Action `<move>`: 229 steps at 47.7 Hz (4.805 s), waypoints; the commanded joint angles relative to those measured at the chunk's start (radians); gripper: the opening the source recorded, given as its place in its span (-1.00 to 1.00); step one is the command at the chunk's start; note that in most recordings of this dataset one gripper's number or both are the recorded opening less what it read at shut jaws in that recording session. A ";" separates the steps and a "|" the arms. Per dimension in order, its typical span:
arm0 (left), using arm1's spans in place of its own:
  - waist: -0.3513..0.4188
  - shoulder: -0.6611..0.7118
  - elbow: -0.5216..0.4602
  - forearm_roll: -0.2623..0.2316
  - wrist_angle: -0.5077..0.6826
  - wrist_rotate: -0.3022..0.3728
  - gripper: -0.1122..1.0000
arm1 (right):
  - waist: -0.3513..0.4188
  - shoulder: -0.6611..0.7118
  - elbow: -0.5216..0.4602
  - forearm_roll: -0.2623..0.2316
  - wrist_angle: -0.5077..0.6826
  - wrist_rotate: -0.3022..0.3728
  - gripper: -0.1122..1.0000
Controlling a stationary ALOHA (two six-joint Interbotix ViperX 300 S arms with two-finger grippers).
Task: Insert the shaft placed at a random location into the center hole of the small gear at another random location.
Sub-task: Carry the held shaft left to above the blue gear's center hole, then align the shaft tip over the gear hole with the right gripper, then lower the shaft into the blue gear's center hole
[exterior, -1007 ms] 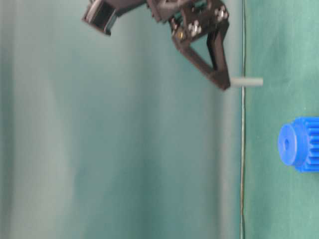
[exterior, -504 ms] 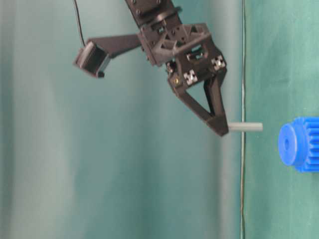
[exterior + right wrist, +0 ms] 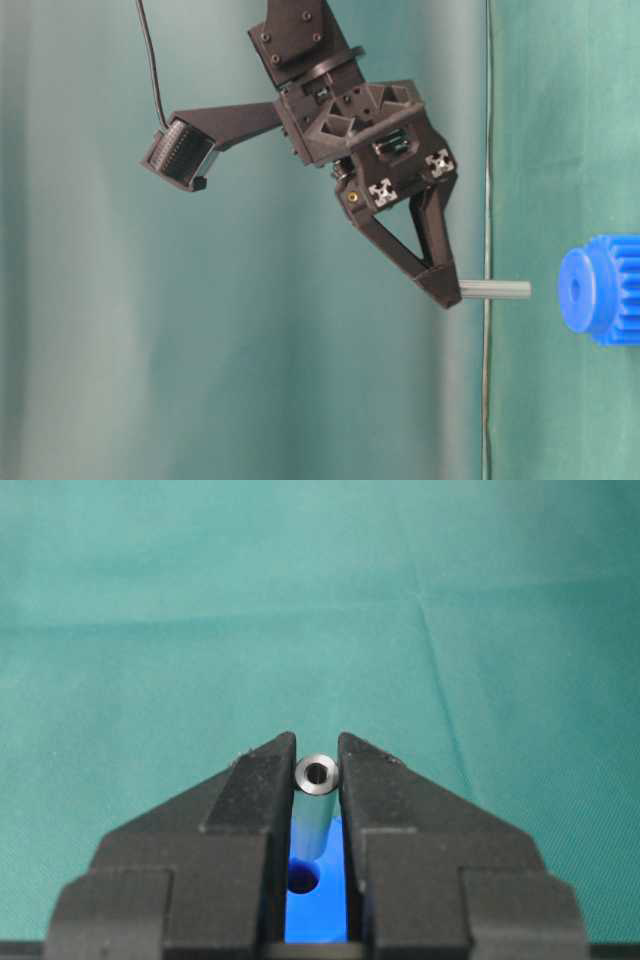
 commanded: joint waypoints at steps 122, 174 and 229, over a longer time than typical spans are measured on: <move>-0.005 0.005 -0.025 0.003 -0.005 -0.002 -0.80 | 0.009 0.081 -0.031 0.009 -0.034 -0.003 -0.56; -0.003 0.006 -0.023 0.002 -0.005 0.000 -0.80 | 0.009 0.163 -0.037 0.015 -0.023 0.000 -0.56; -0.003 0.008 -0.025 0.003 -0.005 0.000 -0.80 | 0.009 -0.080 0.009 0.026 0.012 -0.005 0.56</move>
